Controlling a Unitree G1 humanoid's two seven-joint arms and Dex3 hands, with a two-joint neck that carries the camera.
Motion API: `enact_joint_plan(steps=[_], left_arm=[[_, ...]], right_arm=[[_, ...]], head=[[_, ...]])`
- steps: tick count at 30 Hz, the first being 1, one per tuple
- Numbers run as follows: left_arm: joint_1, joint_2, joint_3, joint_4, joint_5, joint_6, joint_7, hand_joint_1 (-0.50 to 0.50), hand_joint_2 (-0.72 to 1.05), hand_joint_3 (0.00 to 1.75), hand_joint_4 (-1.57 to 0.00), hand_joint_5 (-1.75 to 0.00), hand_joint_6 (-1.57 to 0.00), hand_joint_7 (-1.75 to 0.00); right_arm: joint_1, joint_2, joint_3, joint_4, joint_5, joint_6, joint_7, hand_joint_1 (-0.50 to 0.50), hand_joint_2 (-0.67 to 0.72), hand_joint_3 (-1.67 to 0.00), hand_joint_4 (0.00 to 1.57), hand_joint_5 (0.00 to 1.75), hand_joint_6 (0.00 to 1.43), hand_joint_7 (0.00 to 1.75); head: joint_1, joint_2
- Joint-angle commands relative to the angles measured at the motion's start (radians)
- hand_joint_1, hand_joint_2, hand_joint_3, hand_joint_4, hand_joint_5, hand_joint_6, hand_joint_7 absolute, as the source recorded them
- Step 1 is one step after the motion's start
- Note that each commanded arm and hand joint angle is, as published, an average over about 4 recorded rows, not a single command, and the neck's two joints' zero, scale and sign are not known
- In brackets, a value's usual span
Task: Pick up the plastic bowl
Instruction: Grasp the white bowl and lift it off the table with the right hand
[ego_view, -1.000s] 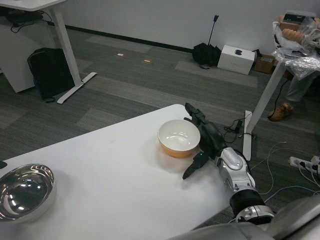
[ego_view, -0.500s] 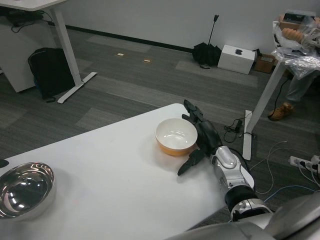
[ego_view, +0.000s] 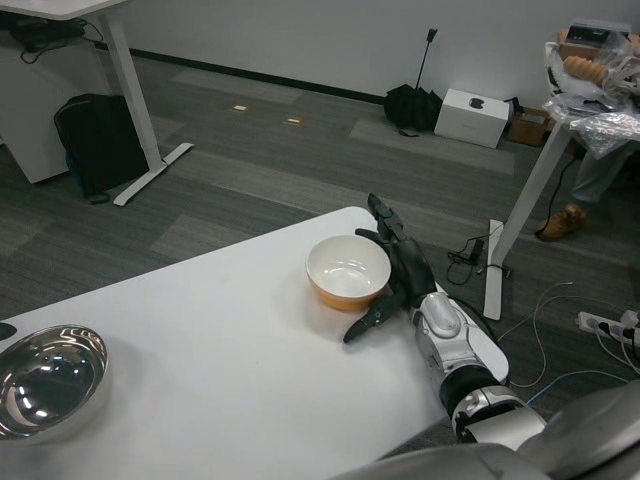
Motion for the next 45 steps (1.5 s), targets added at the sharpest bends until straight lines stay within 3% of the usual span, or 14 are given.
enact_joint_plan(steps=[1, 3, 4, 6, 7, 10, 14, 18, 24, 32, 36, 45], left_arm=[[0.016, -0.002, 0.009, -0.011, 0.0, 0.001, 0.002, -0.39, -0.5, 0.0, -0.34, 0.0, -0.37, 0.0], [0.016, -0.004, 0.011, -0.011, 0.0, 0.002, 0.003, -0.39, -0.53, 0.0, -0.34, 0.0, -0.37, 0.0], [0.016, -0.005, 0.011, -0.011, 0.0, 0.002, 0.003, -0.39, -0.55, 0.0, -0.34, 0.0, -0.37, 0.0], [0.014, -0.006, 0.01, -0.011, 0.0, 0.002, 0.002, -0.39, -0.53, 0.0, -0.34, 0.0, -0.37, 0.0], [0.013, -0.006, 0.009, -0.01, 0.0, 0.002, 0.002, -0.39, -0.5, 0.0, -0.34, 0.0, -0.37, 0.0], [0.007, -0.008, 0.008, -0.007, 0.0, 0.002, 0.002, -0.39, -0.46, 0.0, -0.34, 0.0, -0.37, 0.0], [0.0, -0.008, 0.005, -0.003, 0.0, 0.002, 0.002, -0.39, -0.55, 0.0, -0.34, 0.0, -0.37, 0.0], [-0.009, -0.008, 0.002, 0.005, 0.0, 0.002, 0.002, -0.39, -0.55, 0.0, -0.34, 0.0, -0.37, 0.0], [-0.014, -0.008, -0.001, 0.01, 0.0, 0.002, 0.002, -0.39, -0.53, 0.0, -0.34, 0.0, -0.37, 0.0], [-0.009, -0.011, -0.004, 0.008, 0.0, 0.002, 0.002, -0.39, -0.5, 0.0, -0.34, 0.0, -0.37, 0.0], [-0.004, -0.013, -0.004, 0.004, 0.0, 0.002, 0.003, -0.39, -0.55, 0.0, -0.34, 0.0, -0.37, 0.0], [0.006, -0.014, -0.005, -0.01, 0.001, 0.002, 0.002, -0.39, -0.55, 0.0, -0.34, 0.0, -0.37, 0.0]], right_arm=[[-0.017, -0.011, 0.012, 0.024, 0.013, -0.012, -0.011, -0.46, 0.01, -0.28, 0.71, 1.43, 0.0, 0.42], [-0.02, -0.011, 0.015, 0.029, 0.015, -0.013, -0.012, -0.45, -0.13, -0.61, 0.88, 1.6, 0.0, 0.86], [-0.022, -0.012, 0.016, 0.031, 0.015, -0.014, -0.013, -0.44, -0.21, -0.87, 1.01, 1.65, 0.03, 1.15], [-0.024, -0.013, 0.018, 0.033, 0.015, -0.014, -0.013, -0.42, -0.29, -1.11, 1.16, 1.62, 0.1, 1.41], [-0.024, -0.013, 0.018, 0.034, 0.014, -0.014, -0.013, -0.42, -0.32, -1.21, 1.26, 1.6, 0.2, 1.52], [-0.024, -0.013, 0.02, 0.036, 0.011, -0.014, -0.012, -0.4, -0.35, -1.27, 1.43, 1.5, 0.43, 1.61], [-0.024, -0.015, 0.027, 0.038, 0.01, -0.014, -0.01, -0.38, -0.41, -1.43, 1.56, 1.33, 0.76, 1.68], [-0.024, -0.017, 0.035, 0.037, 0.007, -0.014, -0.006, -0.38, -0.45, -1.53, 1.57, 1.21, 1.08, 1.66], [-0.023, -0.023, 0.039, 0.018, 0.005, -0.023, 0.017, -0.39, -0.48, -1.59, 1.57, 1.16, 1.33, 1.52], [-0.021, -0.026, 0.04, -0.013, 0.012, -0.026, 0.042, -0.42, -0.48, -1.59, 1.57, 1.12, 1.38, 1.08], [-0.02, -0.026, 0.044, -0.025, 0.015, -0.032, 0.043, -0.42, -0.48, -1.59, 1.57, 1.16, 1.4, 1.05], [-0.016, -0.026, 0.121, -0.192, 0.028, -0.031, 0.043, -0.42, -0.48, -1.59, 1.57, 1.07, 1.38, 1.05]], head=[[0.01, 0.001], [0.011, 0.0], [0.01, 0.0], [0.01, -0.001], [0.01, -0.001], [0.011, -0.002], [0.013, -0.001], [0.017, 0.003], [0.033, 0.009], [0.056, 0.026], [0.075, 0.04], [0.173, 0.074]])
